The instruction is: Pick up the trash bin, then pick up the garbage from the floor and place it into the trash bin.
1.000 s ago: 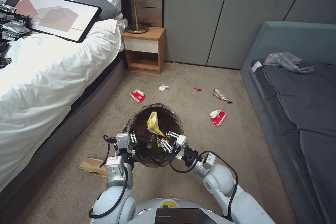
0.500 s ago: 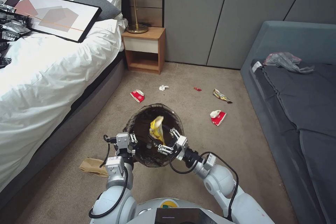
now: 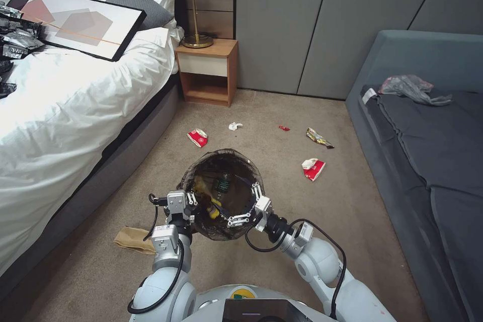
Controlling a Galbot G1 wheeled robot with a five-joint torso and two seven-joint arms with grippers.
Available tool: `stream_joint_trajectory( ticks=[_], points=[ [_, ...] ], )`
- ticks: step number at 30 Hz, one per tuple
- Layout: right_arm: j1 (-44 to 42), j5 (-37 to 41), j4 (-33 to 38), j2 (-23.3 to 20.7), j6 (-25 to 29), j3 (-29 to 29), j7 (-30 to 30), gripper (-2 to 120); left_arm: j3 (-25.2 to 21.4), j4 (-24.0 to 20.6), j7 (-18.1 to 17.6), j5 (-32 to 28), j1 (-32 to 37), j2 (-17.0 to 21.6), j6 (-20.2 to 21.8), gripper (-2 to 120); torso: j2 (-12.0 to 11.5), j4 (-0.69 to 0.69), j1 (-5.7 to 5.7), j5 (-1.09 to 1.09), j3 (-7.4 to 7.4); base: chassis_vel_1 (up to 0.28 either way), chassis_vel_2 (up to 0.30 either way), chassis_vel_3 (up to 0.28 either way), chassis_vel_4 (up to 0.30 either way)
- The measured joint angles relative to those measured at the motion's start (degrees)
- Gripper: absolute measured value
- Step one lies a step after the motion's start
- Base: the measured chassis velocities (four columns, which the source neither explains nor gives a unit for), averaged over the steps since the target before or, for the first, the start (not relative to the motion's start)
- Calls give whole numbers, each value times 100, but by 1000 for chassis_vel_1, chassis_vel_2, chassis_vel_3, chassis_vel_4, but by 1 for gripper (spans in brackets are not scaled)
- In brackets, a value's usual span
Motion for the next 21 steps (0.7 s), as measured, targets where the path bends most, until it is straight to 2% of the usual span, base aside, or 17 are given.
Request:
stream_joint_trajectory(
  ticks=[4, 7, 8, 9, 13, 14, 17, 21],
  points=[
    [-88, -189, 249, 63, 44, 91, 228, 100, 0, 0, 0, 0, 0, 0, 0, 2, 0, 0, 0, 0, 0, 0, 0, 0, 0],
    [-297, -671, 836, 344, 32, 350, 914, 100, 0, 0, 0, 0, 0, -1, 0, 2, 0, 1, 0, -1, 0, 0, 0, 0, 0],
    [-297, -671, 836, 344, 32, 350, 914, 100, 0, 0, 0, 0, 0, -1, 0, 2, 0, 1, 0, -1, 0, 0, 0, 0, 0],
    [-445, -924, 1117, 555, 16, 544, 1322, 100, 0, 0, 0, 0, 0, -1, 0, 2, 0, 2, 0, -1, 0, 0, 0, 0, 0],
    [-922, -1268, 1349, 1006, 110, 902, 2040, 100, 0, 0, 0, 0, 0, 0, 0, 2, 0, 0, 0, 0, 0, 0, 0, 0, 0],
    [-922, -1268, 1349, 1006, 110, 902, 2040, 100, 0, 0, 0, 0, 0, 0, 0, 2, 0, 0, 0, 0, 0, 0, 0, 0, 0],
    [-1581, -1419, 1356, 1440, 537, 1180, 2263, 100, 0, 0, 0, 0, 0, 0, 0, 2, 0, -2, 0, 0, -1, 0, 0, 0, 0],
    [-1907, -1552, 1349, 1720, 933, 1348, 2322, 100, 0, 0, 0, 0, 0, 0, 0, 2, 0, -2, 0, -1, -1, 0, 0, 0, 0]
  ],
)
